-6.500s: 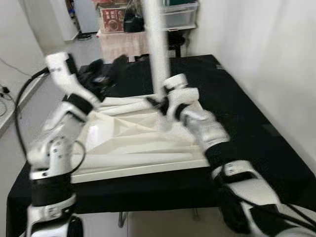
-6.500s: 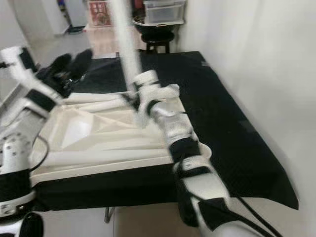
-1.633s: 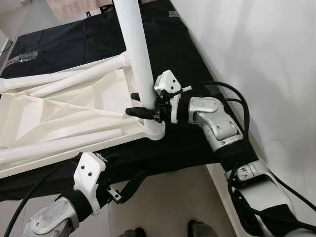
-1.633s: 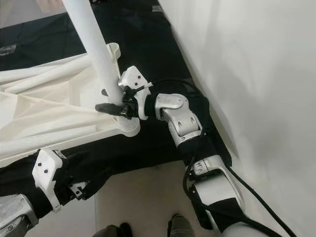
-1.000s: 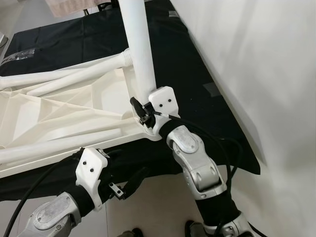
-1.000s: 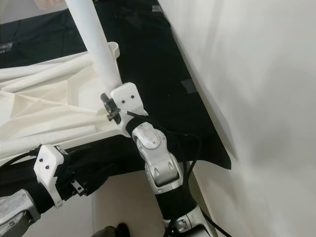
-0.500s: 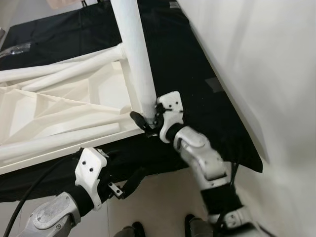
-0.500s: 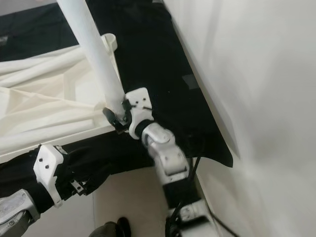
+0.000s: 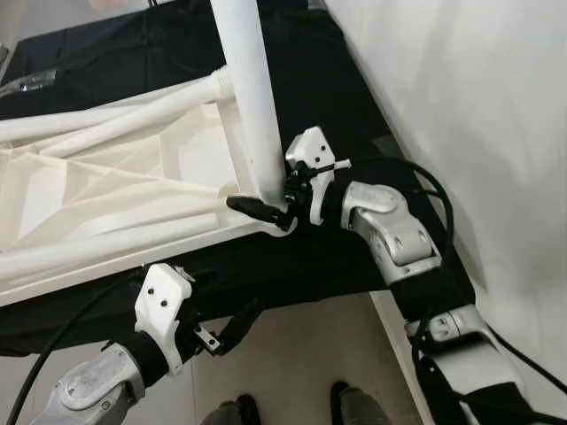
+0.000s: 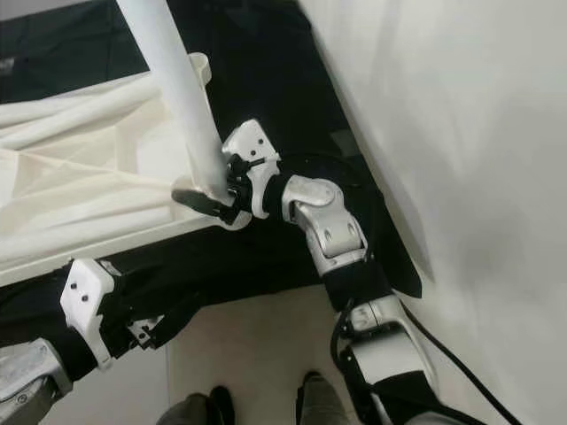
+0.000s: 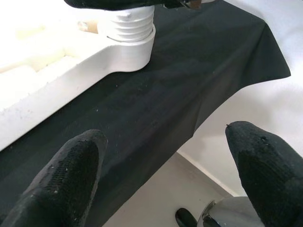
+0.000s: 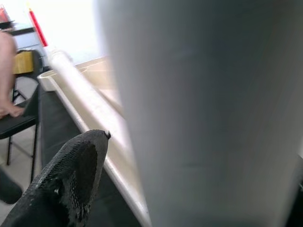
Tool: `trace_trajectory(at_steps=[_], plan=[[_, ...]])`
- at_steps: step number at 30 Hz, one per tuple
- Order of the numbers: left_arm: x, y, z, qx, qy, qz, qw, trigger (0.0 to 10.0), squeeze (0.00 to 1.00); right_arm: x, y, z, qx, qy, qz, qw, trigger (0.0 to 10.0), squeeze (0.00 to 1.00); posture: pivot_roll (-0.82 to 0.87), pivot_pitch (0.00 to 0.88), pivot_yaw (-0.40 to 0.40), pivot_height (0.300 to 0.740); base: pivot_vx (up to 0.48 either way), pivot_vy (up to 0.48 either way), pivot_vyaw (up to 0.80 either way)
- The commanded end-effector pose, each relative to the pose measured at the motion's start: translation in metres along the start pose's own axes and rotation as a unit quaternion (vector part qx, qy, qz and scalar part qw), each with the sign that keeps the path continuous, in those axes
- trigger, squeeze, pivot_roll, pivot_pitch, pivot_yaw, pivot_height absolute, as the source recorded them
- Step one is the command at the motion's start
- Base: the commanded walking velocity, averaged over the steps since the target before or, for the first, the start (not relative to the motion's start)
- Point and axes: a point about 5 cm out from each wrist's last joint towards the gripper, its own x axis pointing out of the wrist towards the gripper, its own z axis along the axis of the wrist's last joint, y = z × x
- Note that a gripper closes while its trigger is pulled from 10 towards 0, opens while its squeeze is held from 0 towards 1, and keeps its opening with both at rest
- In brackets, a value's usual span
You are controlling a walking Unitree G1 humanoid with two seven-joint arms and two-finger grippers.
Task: Building children table
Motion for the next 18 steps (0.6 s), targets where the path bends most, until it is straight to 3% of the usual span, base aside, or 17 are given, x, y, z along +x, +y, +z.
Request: trace_trajectory(at_steps=[1,2,3,10,17,18], plan=[[-0.001,0.000,-0.005,-0.007,0.009,0.000,1.000,10.0,0.00,0.005,0.002,-0.001,0.000,0.000,0.027,1.000,4.9,0.00,-0.01,0.271,0.079,0.740,0.000,0.000,0.00],[-0.001,0.000,-0.005,-0.007,0.009,0.000,1.000,10.0,0.00,0.005,0.002,-0.001,0.000,0.000,0.027,1.000,4.9,0.00,-0.01,0.271,0.079,0.740,0.000,0.000,0.00],[-0.001,0.000,-0.005,-0.008,0.009,0.000,1.000,10.0,0.00,0.006,-0.001,-0.003,-0.001,0.007,0.032,0.999,0.0,0.00,-0.01,0.271,0.081,0.740,0.000,0.000,0.00],[-0.001,-0.001,-0.005,-0.015,0.006,-0.001,1.000,10.0,0.00,0.002,-0.013,-0.011,0.001,0.034,0.034,0.999,0.0,0.00,-0.01,0.278,0.084,0.740,0.000,0.000,0.00],[-0.003,-0.003,-0.004,-0.021,0.003,-0.002,1.000,10.0,0.00,-0.015,-0.019,-0.037,0.023,0.081,-0.050,0.995,0.0,0.00,-0.02,0.293,0.072,0.740,0.000,0.000,0.00],[-0.004,-0.003,-0.004,-0.022,0.003,-0.002,1.000,10.0,0.00,-0.018,-0.006,-0.064,0.061,0.130,-0.237,0.961,0.0,0.00,-0.02,0.297,0.055,0.740,0.000,0.000,0.00]])
